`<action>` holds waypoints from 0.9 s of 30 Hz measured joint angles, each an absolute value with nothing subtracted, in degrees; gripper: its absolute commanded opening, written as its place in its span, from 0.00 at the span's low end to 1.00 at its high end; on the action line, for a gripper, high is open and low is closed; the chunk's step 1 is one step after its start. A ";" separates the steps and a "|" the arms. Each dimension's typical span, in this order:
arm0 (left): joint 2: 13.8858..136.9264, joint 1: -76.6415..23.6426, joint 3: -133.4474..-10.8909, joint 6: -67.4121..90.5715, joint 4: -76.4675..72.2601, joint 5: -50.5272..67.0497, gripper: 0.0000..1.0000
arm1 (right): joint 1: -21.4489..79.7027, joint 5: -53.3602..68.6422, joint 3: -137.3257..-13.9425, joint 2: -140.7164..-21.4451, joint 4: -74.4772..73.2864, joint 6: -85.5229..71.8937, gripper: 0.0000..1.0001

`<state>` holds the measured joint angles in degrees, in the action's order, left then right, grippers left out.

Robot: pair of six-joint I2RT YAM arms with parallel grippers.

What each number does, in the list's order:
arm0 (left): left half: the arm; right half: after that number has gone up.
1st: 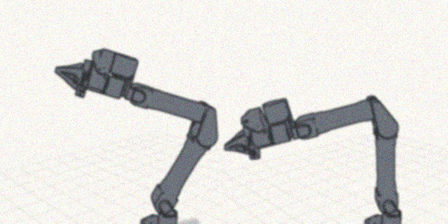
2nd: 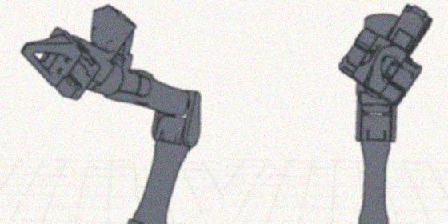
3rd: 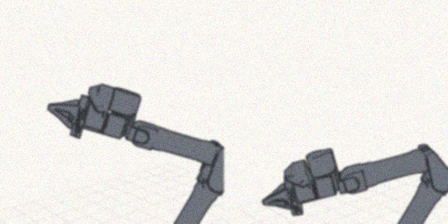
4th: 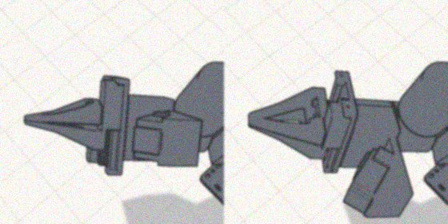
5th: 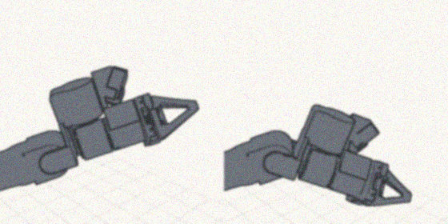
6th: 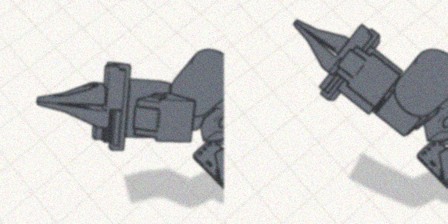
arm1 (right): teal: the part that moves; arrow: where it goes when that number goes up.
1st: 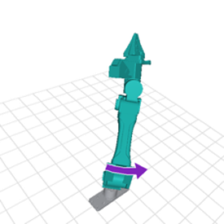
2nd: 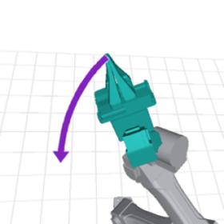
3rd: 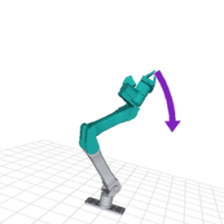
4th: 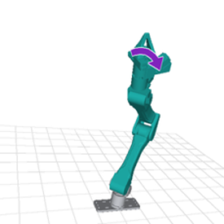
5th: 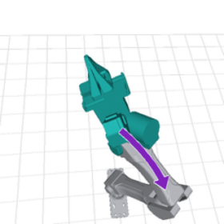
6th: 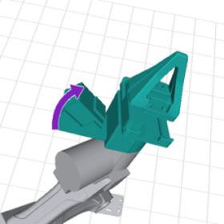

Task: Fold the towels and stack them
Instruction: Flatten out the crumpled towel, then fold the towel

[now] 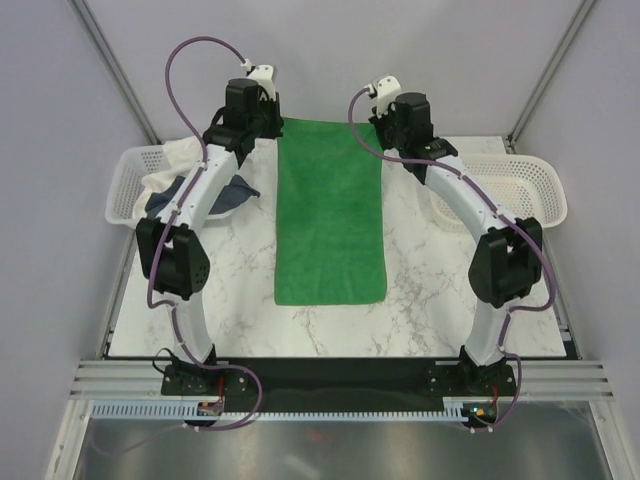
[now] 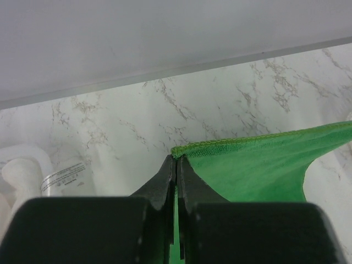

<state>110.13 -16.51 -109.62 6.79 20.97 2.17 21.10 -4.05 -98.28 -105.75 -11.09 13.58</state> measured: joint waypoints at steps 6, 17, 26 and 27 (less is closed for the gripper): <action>116.40 -15.27 -114.52 6.26 20.38 4.14 0.02 | 18.83 -1.83 -103.48 -113.40 -8.78 16.86 0.00; 116.07 -14.59 -108.99 6.15 19.22 5.19 0.02 | 18.55 4.29 -98.10 -111.46 -7.44 18.55 0.00; 103.48 -15.18 -89.95 6.20 19.62 6.59 0.02 | 21.41 5.23 -83.00 -99.98 -9.82 16.08 0.00; 101.36 -15.22 -87.94 6.20 19.64 6.61 0.02 | 22.04 4.99 -81.47 -98.45 -10.22 15.75 0.00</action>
<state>101.36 -15.22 -87.94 6.20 19.64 6.61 22.04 4.99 -81.47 -98.45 -10.22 15.75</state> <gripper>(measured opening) 0.032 0.011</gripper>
